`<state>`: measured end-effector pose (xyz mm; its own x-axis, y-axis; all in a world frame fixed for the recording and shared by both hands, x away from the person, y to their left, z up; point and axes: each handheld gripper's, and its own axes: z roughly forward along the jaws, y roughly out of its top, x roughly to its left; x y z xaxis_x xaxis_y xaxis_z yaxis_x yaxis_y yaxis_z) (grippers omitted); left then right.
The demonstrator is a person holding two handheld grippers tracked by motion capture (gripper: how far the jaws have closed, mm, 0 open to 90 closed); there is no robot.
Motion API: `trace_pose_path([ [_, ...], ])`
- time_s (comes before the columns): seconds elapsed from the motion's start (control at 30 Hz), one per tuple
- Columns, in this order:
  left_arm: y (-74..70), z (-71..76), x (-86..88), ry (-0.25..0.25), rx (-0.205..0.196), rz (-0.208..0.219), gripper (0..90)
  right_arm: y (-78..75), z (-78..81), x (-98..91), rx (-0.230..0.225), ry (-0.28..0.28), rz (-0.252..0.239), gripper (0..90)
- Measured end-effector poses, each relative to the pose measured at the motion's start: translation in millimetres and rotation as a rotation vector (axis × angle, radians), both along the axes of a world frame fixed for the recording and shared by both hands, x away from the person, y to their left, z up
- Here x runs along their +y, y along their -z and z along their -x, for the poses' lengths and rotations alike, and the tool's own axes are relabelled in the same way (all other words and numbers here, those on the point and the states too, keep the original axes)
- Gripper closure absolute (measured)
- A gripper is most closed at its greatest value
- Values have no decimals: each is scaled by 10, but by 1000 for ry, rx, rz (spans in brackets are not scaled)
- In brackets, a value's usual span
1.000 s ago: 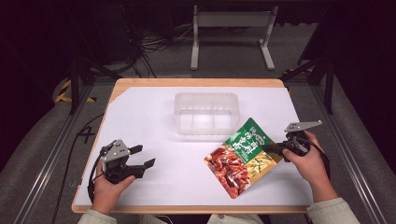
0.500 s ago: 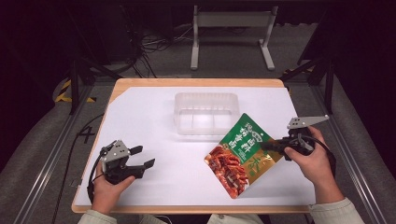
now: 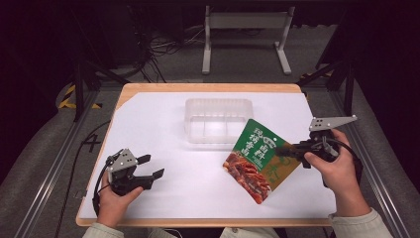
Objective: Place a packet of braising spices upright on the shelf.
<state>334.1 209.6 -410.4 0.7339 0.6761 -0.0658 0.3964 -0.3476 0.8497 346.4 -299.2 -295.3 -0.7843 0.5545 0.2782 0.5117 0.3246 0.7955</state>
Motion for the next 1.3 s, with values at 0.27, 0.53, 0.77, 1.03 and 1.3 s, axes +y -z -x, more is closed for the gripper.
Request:
trace_pose_path([
  [0.27, -3, 9, -8, -3, 3, -2, 295, -121, -4, 25, 9, -12, -27, 900],
  [0.53, 1, 5, -11, -2, 2, -3, 294, -291, -55, 28, -6, 16, -43, 900],
  [0.77, 3, -1, -7, 0, 8, -1, 291, -465, -136, 68, -1, 26, -95, 900],
  [1.03, 11, -5, -5, -13, 16, 6, 264, -669, -249, 178, -33, 69, -95, 900],
  [1.3, 19, -10, 7, -23, 13, 5, 258, -836, -399, 249, -56, 114, -103, 900],
])
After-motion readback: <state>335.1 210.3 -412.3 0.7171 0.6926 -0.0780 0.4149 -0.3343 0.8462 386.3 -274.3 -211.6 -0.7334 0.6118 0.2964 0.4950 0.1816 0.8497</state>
